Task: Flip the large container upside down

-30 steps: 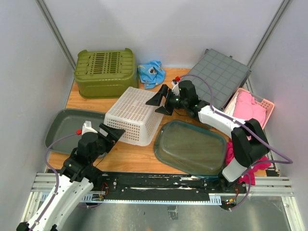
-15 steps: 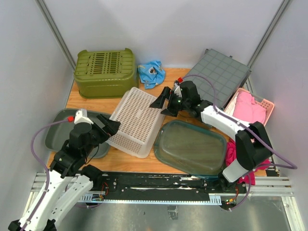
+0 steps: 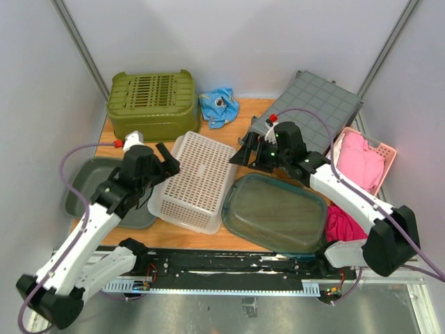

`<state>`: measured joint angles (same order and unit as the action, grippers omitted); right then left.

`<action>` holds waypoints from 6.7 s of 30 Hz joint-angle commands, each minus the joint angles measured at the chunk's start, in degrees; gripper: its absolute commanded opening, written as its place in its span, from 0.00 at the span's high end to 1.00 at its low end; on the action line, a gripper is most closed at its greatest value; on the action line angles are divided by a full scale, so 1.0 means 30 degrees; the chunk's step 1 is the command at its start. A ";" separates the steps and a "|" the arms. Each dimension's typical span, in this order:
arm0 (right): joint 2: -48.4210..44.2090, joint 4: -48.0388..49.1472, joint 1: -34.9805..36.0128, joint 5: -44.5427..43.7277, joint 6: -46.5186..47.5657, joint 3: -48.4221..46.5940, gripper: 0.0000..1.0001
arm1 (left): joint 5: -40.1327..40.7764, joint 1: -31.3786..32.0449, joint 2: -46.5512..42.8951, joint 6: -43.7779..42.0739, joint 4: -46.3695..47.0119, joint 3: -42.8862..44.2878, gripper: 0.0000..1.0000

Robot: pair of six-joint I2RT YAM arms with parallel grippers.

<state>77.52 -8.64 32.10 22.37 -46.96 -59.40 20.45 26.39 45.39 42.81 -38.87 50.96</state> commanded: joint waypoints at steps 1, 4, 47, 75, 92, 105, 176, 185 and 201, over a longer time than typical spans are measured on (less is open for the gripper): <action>-0.1972 -0.2750 -0.0167 -0.1785 0.2321 0.0373 0.07 | -0.2388 0.0027 0.2460 -0.1247 0.1549 -0.0299 0.01; -0.3209 -0.4132 -0.0153 -0.3335 0.3293 0.0366 0.07 | -0.5889 0.0049 0.3138 -0.1740 0.3114 -0.1201 0.01; -0.3535 -0.8062 0.0342 -0.4849 0.7765 -0.1491 0.07 | -0.3569 -0.0235 0.6615 -0.4271 -0.4894 0.4656 0.01; -0.2136 -0.6963 0.0346 -0.3508 0.8058 -0.1490 0.07 | -0.4570 -0.5517 0.8811 -0.4722 -0.2491 -0.0313 0.27; -0.2431 -0.6838 0.0339 -0.3795 0.7828 -0.1249 0.07 | -0.4538 -0.5328 0.9318 -0.4412 -0.0612 -0.0352 0.81; -0.2249 -0.6817 0.0327 -0.3749 0.7680 -0.1607 0.07 | -0.8176 -0.5312 0.6346 -0.3567 -0.1666 0.5601 1.00; 0.3810 1.7787 1.5236 -1.2041 1.2952 0.1751 0.06 | -0.6392 -0.5781 -1.4410 0.7036 0.4925 -0.6746 1.00; 0.6044 1.9725 1.5432 -1.1890 1.4325 0.0981 0.19 | -0.6489 -0.5794 -1.4554 0.7047 0.4733 -0.6611 1.00; 0.6652 2.0000 1.6081 -1.4561 1.8896 0.0488 0.66 | -0.6188 -0.5780 -1.3587 0.6419 0.3777 -0.5081 0.65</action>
<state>96.77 49.01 78.67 -14.87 0.71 -55.00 0.78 9.39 2.81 61.78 -21.69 33.80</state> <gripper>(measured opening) 0.701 0.190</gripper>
